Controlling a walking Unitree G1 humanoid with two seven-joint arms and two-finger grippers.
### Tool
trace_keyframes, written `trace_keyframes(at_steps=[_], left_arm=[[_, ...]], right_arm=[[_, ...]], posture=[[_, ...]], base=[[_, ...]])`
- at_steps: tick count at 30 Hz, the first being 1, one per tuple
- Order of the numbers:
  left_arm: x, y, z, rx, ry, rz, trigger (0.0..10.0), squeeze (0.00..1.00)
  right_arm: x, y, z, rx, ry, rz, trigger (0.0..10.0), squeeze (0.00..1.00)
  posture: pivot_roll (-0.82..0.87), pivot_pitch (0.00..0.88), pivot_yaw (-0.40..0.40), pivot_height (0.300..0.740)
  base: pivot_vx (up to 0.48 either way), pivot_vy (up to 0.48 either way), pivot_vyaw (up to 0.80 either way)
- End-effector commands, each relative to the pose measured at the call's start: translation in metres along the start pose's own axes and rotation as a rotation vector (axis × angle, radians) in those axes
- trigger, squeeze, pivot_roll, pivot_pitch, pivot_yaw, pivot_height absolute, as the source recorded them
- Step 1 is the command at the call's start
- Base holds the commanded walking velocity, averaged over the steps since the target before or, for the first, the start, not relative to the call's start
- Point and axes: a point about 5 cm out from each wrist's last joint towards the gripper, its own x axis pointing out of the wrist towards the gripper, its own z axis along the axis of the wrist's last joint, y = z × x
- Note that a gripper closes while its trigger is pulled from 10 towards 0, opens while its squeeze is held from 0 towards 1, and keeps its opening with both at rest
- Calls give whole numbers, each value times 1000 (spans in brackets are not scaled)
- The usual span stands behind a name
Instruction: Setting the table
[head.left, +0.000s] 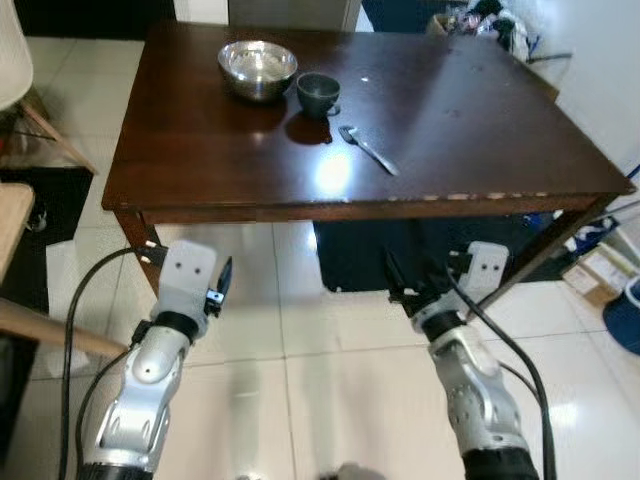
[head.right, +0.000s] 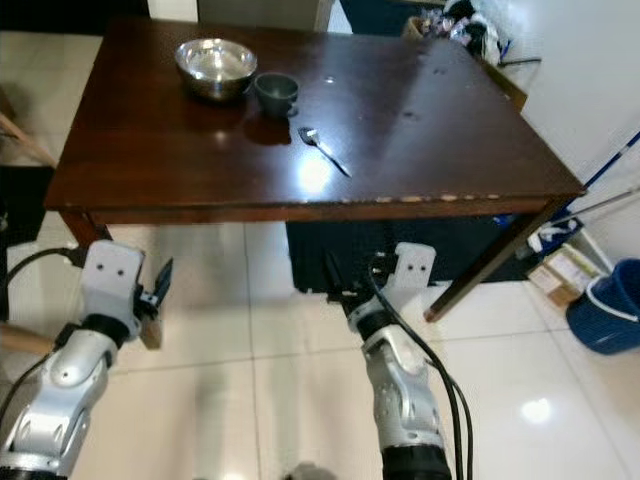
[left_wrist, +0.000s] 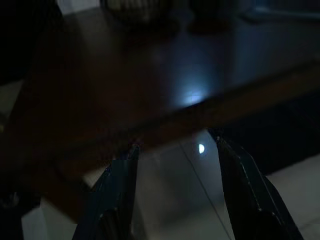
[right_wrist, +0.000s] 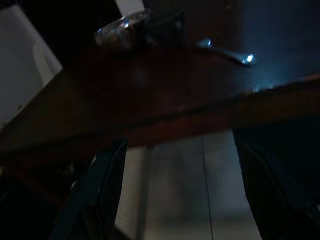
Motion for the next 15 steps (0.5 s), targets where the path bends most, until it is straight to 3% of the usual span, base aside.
trace_keyframes(at_steps=[1,15], left_arm=[[-3,-7,-6,-8,26,-26,10000,0],[-3,-9,-4,-11,26,-32,10000,0]], right_arm=[[-3,-6,-1,-5,12,-21,10000,0],[-3,-4,-1,-1,9,-13,10000,0]], posture=[[-92,53,13,740],[-92,52,13,740]], base=[[315,0,0],[235,0,0]])
